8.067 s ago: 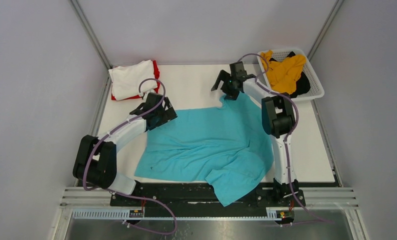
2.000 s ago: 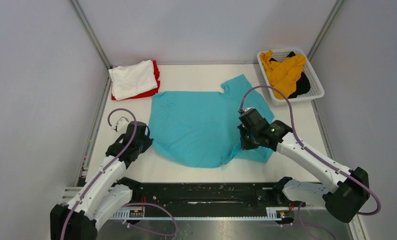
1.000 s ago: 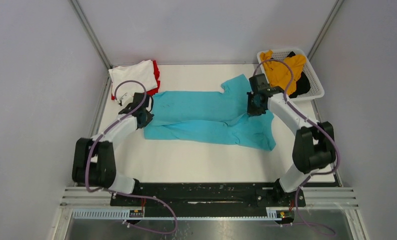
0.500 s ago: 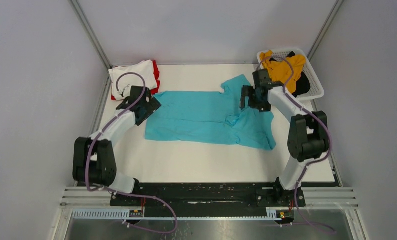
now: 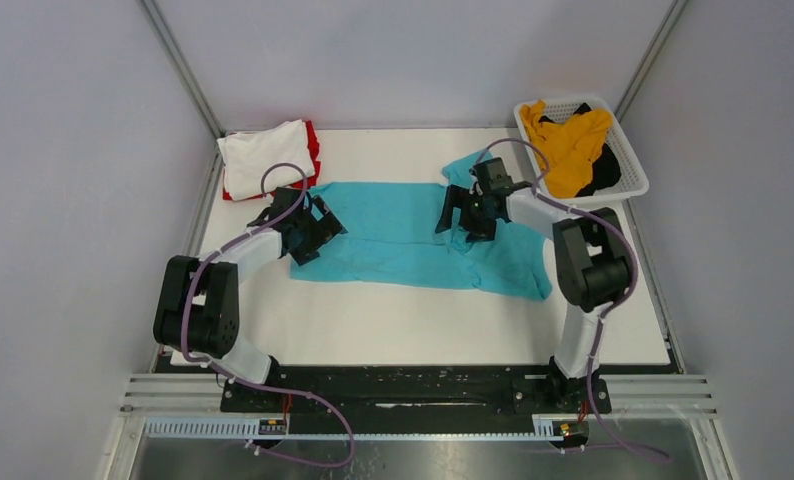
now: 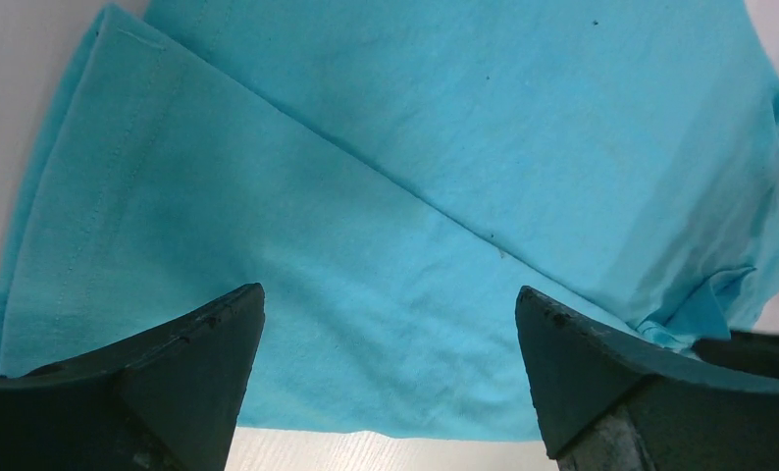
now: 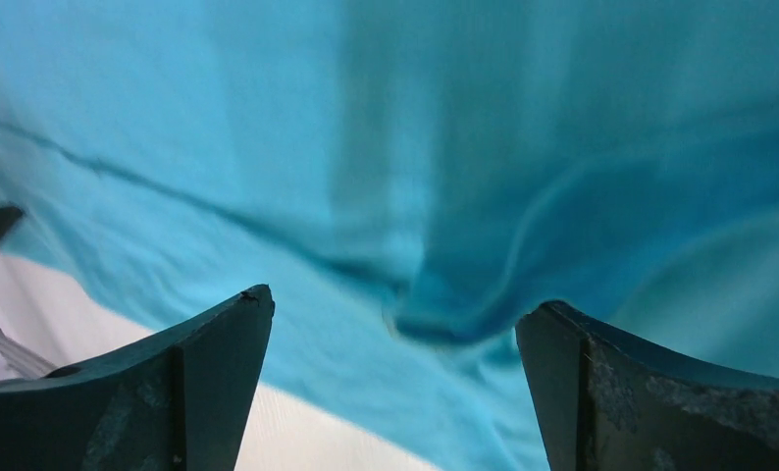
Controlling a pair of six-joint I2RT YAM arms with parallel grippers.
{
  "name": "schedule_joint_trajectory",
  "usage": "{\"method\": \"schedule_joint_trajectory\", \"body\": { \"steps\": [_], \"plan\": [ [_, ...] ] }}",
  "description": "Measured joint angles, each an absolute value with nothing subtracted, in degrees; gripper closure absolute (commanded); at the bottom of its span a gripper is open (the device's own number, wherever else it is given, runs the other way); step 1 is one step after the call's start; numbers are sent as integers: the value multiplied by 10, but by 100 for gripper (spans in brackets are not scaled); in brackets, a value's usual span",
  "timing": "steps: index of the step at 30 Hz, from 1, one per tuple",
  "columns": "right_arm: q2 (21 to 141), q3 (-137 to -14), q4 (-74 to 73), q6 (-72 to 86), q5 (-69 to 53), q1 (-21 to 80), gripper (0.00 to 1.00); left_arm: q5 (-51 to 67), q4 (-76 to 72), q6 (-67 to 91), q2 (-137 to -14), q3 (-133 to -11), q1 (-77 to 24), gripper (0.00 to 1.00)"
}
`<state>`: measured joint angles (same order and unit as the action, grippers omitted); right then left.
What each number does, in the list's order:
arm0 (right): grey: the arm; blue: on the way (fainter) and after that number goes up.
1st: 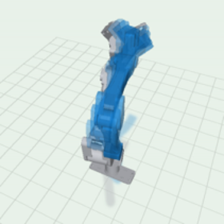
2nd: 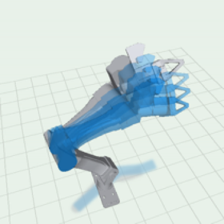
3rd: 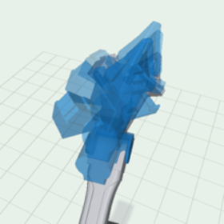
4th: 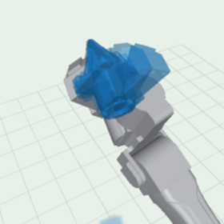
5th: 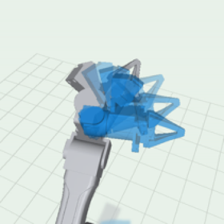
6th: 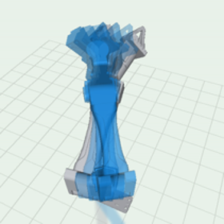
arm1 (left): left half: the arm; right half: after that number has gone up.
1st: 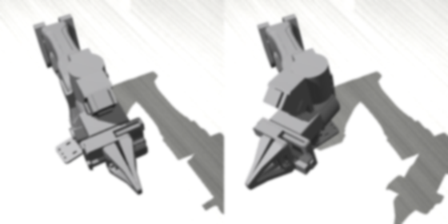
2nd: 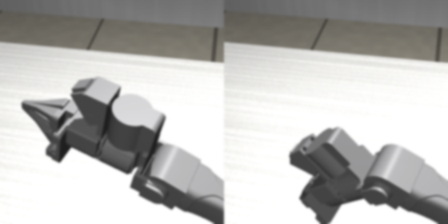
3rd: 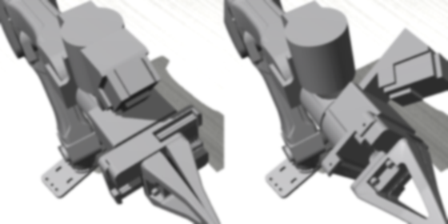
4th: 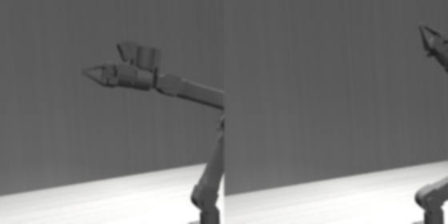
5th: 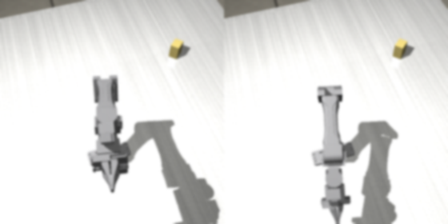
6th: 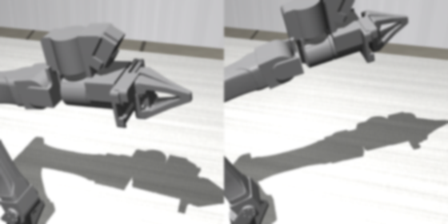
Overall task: Fold and stack the t-shirts
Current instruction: Fold the flattened tshirt in 1/3 of the way
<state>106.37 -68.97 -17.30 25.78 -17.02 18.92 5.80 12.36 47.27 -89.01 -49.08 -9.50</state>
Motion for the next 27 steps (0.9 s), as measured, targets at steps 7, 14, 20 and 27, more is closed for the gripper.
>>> {"method": "schedule_joint_trajectory", "body": {
  "steps": [7, 14, 20, 27],
  "plan": [
    [1161, -819, -168, 276, -154, 191, 0, 67, 119, 474, -902, -491, -95, 1],
    [1072, -737, -169, 273, -101, 192, 0, 67, 118, 474, -906, -493, -97, 1],
    [963, -581, -151, 286, -102, 192, 1, 74, 98, 473, -933, -498, -99, 1],
    [900, -471, -125, 314, -116, 192, 0, 100, 32, 472, -907, -444, -98, 1]
  ]
}}
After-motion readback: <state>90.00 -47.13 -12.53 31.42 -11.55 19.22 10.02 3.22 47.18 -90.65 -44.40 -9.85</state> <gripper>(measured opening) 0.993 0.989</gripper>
